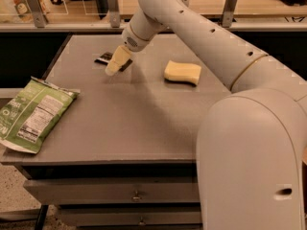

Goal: Move rxbar chocolate near green jalapeno chip bag

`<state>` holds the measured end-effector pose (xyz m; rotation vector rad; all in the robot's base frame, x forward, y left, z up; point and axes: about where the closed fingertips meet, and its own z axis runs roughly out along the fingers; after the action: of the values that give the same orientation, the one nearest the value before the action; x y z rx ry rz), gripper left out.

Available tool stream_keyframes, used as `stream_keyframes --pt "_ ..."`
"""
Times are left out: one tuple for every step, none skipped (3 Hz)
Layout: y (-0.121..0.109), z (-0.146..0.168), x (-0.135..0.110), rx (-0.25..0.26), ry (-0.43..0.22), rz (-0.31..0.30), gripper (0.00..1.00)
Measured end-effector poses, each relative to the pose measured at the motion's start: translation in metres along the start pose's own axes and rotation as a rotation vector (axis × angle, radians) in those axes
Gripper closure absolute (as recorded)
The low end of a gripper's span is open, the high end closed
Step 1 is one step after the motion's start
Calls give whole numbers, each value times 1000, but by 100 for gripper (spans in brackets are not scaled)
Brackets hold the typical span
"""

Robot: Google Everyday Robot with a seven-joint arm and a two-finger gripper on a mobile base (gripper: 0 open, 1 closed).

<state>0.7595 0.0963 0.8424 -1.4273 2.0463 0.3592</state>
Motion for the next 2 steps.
stream_keyframes --pt "-1 11 7 -5 -4 19 0" --pt "2 17 12 -14 -14 35 0"
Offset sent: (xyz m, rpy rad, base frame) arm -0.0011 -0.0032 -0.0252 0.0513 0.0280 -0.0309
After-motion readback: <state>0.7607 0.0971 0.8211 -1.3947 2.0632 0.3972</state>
